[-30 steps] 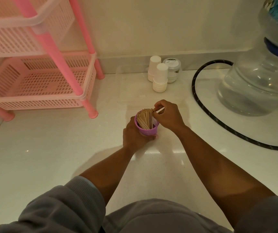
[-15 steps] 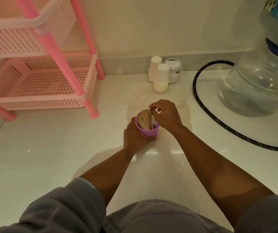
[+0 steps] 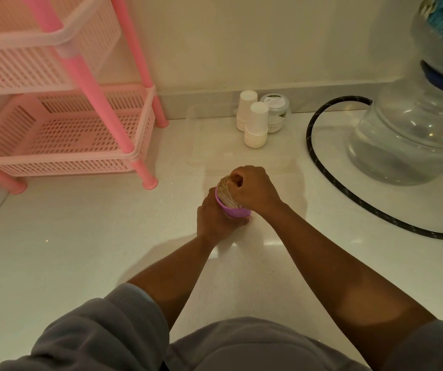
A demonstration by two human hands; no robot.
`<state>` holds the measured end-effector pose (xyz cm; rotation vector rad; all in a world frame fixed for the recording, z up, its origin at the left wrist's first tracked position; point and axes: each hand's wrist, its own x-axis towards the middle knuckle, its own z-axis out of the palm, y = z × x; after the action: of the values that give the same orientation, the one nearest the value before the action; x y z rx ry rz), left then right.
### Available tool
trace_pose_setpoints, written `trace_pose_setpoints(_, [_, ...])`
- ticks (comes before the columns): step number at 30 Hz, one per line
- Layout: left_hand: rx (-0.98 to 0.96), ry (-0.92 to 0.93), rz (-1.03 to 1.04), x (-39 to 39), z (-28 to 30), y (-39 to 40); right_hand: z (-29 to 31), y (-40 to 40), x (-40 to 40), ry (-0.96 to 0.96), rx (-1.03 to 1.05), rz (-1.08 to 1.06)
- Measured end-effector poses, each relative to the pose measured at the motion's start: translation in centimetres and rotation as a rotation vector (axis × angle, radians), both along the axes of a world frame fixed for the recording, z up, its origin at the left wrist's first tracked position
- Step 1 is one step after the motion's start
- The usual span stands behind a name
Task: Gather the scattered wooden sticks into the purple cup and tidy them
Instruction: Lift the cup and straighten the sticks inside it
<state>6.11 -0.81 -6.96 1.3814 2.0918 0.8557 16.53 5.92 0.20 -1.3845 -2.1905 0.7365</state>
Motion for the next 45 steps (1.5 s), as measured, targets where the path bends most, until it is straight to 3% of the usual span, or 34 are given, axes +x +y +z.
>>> trace_pose_setpoints(13, [-0.007, -0.034, 0.003, -0.2, -0.3, -0.1, 0.8, -0.4, -0.6, -0.311, -0.215, 0.141])
trace_pose_setpoints(17, [-0.006, -0.016, -0.008, -0.2, -0.3, 0.0, 1.4, -0.3, -0.8, -0.328, -0.231, 0.182])
trace_pose_setpoints(22, [-0.015, -0.014, -0.026, -0.1, -0.4, 0.0, 2.3, -0.5, -0.8, -0.448, -0.001, 0.028])
trace_pose_setpoints(26, [0.023, -0.031, -0.025, -0.2, -0.3, -0.1, 2.6, -0.2, -0.6, -0.449, 0.111, -0.015])
trace_pose_setpoints(31, [0.046, -0.042, -0.024, -0.2, -0.5, -0.2, 2.2, 0.8, 0.2, -0.422, 0.072, -0.044])
trace_pose_setpoints(36, [0.058, -0.028, -0.028, -0.2, -0.6, -0.1, 1.3, 1.6, 0.8, -0.273, -0.025, -0.055])
trace_pose_setpoints(40, [0.040, -0.008, -0.032, -0.2, -0.5, 0.0, 1.3, 1.6, 1.0, -0.318, -0.038, 0.061])
trace_pose_setpoints(45, [0.054, -0.007, -0.029, -0.2, -0.5, -0.1, 0.9, 1.6, 1.4, -0.307, -0.031, 0.054])
